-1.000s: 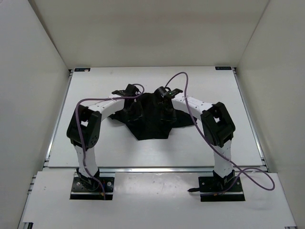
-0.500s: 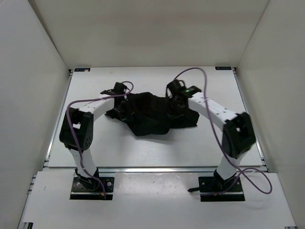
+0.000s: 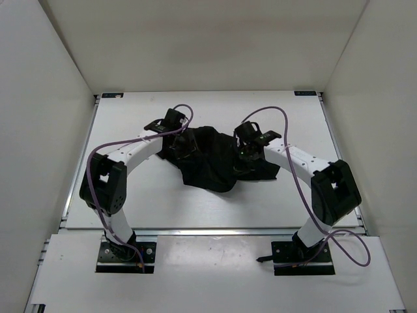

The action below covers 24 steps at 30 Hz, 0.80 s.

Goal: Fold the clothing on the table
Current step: Flatten the skirt out

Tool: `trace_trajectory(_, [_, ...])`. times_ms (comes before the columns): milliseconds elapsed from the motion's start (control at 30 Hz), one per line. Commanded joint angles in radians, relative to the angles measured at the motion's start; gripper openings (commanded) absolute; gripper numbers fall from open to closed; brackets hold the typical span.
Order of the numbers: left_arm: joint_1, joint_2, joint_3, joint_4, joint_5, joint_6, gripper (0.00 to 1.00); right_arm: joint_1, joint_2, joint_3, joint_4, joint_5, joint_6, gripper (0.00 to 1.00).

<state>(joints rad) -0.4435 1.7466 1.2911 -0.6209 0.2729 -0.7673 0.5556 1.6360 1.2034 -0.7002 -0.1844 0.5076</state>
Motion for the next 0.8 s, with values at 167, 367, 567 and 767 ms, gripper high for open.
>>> trace_trajectory(167, [-0.026, 0.036, 0.034, -0.014, -0.109, -0.014, 0.63, -0.019, -0.019, -0.034, 0.08, -0.035, 0.016, 0.0])
trace_trajectory(367, [-0.04, 0.099, 0.025, -0.028, -0.147, -0.01, 0.65, -0.014, -0.024, -0.035, 0.094, -0.04, 0.016, 0.0])
trace_trajectory(567, [-0.02, 0.15, 0.086, -0.031, -0.142, -0.004, 0.0, -0.022, -0.039, -0.019, 0.073, -0.078, -0.007, 0.01])
trace_trajectory(767, [0.141, 0.123, 0.426, -0.071, -0.022, -0.004, 0.0, -0.196, 0.046, 0.292, 0.038, -0.277, -0.099, 0.0])
